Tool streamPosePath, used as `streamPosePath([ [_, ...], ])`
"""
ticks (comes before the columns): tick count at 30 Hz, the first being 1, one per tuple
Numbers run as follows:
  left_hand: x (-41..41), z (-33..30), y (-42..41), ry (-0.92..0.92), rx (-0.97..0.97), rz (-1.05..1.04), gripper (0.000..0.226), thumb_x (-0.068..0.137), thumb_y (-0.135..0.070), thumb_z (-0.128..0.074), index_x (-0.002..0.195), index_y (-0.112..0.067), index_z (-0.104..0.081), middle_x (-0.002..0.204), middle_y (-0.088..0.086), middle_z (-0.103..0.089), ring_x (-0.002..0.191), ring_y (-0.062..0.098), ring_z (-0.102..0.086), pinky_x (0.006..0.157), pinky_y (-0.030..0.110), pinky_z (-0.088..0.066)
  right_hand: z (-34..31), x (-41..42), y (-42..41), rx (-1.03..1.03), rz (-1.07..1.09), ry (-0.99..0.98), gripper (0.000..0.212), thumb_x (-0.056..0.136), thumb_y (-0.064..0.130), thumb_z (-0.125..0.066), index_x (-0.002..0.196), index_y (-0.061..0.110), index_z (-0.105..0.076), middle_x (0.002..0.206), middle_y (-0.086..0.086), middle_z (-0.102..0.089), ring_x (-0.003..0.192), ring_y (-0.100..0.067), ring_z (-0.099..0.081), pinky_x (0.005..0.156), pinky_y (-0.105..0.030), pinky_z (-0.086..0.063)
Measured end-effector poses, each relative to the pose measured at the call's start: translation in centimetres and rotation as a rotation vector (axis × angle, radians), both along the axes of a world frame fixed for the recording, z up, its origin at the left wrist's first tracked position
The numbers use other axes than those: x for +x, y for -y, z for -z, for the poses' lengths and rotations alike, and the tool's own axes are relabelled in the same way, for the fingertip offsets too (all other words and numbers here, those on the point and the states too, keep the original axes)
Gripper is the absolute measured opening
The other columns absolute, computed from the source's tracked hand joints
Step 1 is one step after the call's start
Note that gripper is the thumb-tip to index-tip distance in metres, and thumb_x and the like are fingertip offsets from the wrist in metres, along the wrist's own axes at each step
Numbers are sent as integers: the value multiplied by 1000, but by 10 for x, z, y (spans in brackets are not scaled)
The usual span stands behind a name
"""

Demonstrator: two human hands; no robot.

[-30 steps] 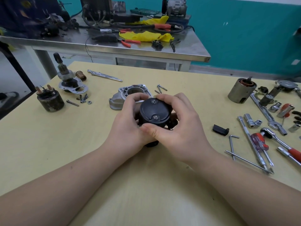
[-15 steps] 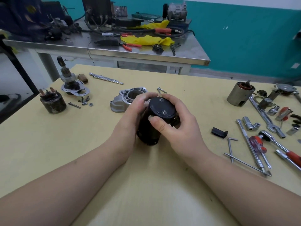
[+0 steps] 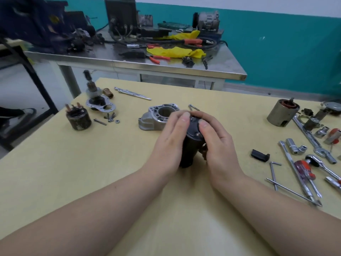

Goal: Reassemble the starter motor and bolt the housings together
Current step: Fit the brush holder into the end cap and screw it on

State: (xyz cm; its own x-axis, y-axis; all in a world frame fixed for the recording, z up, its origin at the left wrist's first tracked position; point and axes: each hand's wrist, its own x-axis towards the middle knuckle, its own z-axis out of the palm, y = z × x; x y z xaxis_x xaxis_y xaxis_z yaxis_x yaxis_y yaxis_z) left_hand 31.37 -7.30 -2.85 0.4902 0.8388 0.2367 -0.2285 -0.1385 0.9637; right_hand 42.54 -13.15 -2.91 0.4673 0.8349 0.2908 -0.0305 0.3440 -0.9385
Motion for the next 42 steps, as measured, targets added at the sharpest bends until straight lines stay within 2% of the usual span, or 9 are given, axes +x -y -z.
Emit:
streamPosePath([
  [4, -16, 6, 1, -67, 114, 60, 55, 101, -68, -56, 154, -61, -44, 154, -29, -53, 147, -4, -48, 120, 28, -42, -5, -7, -6, -114, -53, -110, 31, 101, 33, -56, 126, 34, -73, 127, 0, -75, 118, -20, -72, 94, -41, -58],
  [9, -49, 2, -13, -74, 217, -68, 31, 107, -45, -53, 135, -56, -59, 137, -21, -67, 133, 7, -62, 107, 23, -49, -4, -38, -21, -162, -145, -40, 31, 104, 44, -52, 131, 39, -66, 134, 2, -71, 126, -21, -67, 107, -57, -53],
  [13, -92, 4, -31, -67, 228, -167, 36, 98, -53, -62, 132, -43, -58, 126, -22, -70, 119, 4, -67, 95, 11, -48, -8, -64, -33, -169, -296, 182, 37, 103, 50, -46, 129, 39, -69, 125, 17, -72, 121, -6, -66, 94, -24, -54],
  [16, -108, 9, -40, -75, 215, -180, 40, 93, -57, -64, 128, -37, -59, 116, -15, -72, 108, 9, -69, 91, 20, -52, -37, -56, -67, -85, -87, 439, 48, 108, 48, -37, 106, 23, -78, 108, 4, -77, 113, -16, -68, 96, -34, -51],
  [19, -108, 10, -43, -64, 242, -137, 38, 96, -52, -62, 133, -52, -54, 122, -24, -69, 113, 10, -69, 95, 21, -51, -77, -45, -123, -17, 66, 822, 33, 110, 38, -48, 99, 23, -76, 95, 11, -74, 100, -10, -65, 91, -36, -50],
  [22, -103, 7, -48, -50, 261, -115, 32, 98, -47, -62, 130, -53, -61, 127, -22, -68, 119, 11, -67, 99, 21, -49, -86, -57, -185, -170, -162, 1441, 17, 103, 31, -62, 111, 28, -77, 100, 10, -73, 101, -16, -63, 91, -39, -50],
  [26, -101, 7, -56, -82, 264, -97, 24, 98, -51, -61, 121, -47, -61, 118, -17, -68, 111, 16, -67, 93, 27, -53, -64, -83, -226, -377, -508, 1779, 21, 99, 36, -65, 117, 42, -74, 99, 12, -69, 97, -16, -63, 88, -40, -56],
  [32, -96, 12, -62, -80, 283, -108, 28, 98, -48, -61, 124, -38, -61, 118, -12, -68, 110, 21, -67, 92, 35, -56, -39, -92, -247, -416, -455, 1746, 15, 98, 34, -63, 107, 32, -75, 103, 6, -74, 99, -23, -66, 86, -43, -58],
  [42, -90, 15, -62, -74, 253, -70, 27, 97, -48, -62, 123, -40, -61, 100, -18, -64, 80, 5, -63, 72, 19, -46, -32, -90, -253, -457, -339, 1662, 26, 96, 21, -61, 108, 30, -81, 103, 3, -78, 98, -27, -68, 85, -43, -60],
])
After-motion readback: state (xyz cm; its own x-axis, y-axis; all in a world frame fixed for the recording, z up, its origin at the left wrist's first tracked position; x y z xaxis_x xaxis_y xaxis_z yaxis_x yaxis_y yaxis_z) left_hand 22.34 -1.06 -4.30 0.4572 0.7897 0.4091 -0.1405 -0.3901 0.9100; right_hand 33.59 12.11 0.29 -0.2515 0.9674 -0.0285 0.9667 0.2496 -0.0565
